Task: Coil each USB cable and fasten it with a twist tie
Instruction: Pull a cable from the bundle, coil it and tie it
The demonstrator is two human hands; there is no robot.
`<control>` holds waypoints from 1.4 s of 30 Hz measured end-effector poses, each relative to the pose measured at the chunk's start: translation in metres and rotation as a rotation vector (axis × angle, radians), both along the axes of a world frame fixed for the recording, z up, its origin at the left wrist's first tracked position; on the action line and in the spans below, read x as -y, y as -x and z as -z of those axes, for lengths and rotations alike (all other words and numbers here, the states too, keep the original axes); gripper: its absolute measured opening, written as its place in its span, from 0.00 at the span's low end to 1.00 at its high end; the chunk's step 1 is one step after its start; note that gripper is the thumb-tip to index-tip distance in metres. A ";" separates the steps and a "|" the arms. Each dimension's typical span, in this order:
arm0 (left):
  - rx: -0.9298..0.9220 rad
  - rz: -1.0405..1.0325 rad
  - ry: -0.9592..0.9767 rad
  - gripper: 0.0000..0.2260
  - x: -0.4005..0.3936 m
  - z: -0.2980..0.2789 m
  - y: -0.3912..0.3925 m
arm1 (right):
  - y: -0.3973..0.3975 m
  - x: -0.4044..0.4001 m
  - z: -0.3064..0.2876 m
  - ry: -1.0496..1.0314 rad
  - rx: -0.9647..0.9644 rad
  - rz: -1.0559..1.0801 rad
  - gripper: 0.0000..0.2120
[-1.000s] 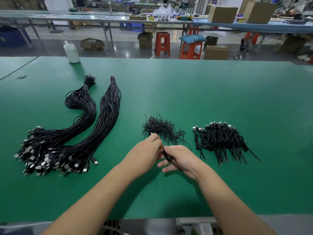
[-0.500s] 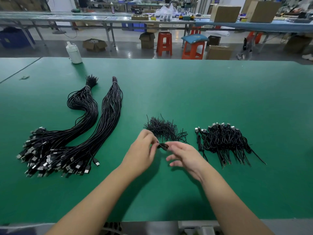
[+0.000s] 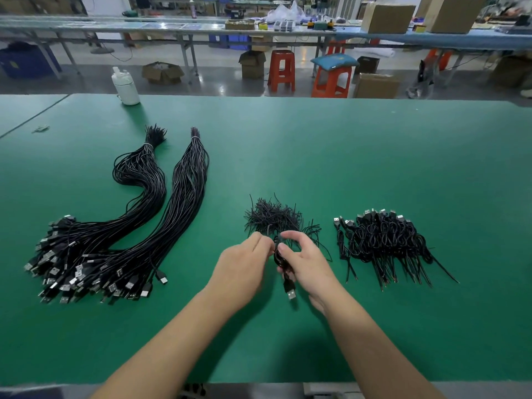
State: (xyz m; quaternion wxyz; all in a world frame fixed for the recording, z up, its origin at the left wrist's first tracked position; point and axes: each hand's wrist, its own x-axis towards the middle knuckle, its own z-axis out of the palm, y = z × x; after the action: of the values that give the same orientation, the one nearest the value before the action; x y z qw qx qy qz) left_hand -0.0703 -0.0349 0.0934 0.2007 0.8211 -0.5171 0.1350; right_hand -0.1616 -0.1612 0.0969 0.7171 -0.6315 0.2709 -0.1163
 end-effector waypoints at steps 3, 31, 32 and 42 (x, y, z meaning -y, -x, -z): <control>-0.261 -0.076 0.149 0.01 0.001 0.000 0.004 | 0.001 0.001 -0.001 -0.053 0.058 -0.062 0.04; -0.374 -0.010 0.140 0.02 0.003 -0.009 0.004 | -0.002 0.005 -0.002 0.003 0.132 -0.043 0.10; -0.394 -0.014 0.135 0.02 0.003 -0.009 0.005 | -0.001 0.005 -0.002 0.037 0.145 -0.055 0.08; -0.392 0.000 0.074 0.04 0.001 -0.012 0.001 | 0.005 0.005 0.008 -0.066 0.120 -0.126 0.08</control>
State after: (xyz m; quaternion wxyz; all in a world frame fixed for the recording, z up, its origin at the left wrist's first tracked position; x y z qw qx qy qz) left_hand -0.0713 -0.0357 0.1059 0.3274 0.8237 -0.4629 -0.0086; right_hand -0.1665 -0.1659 0.0888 0.7584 -0.6152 0.1912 -0.0996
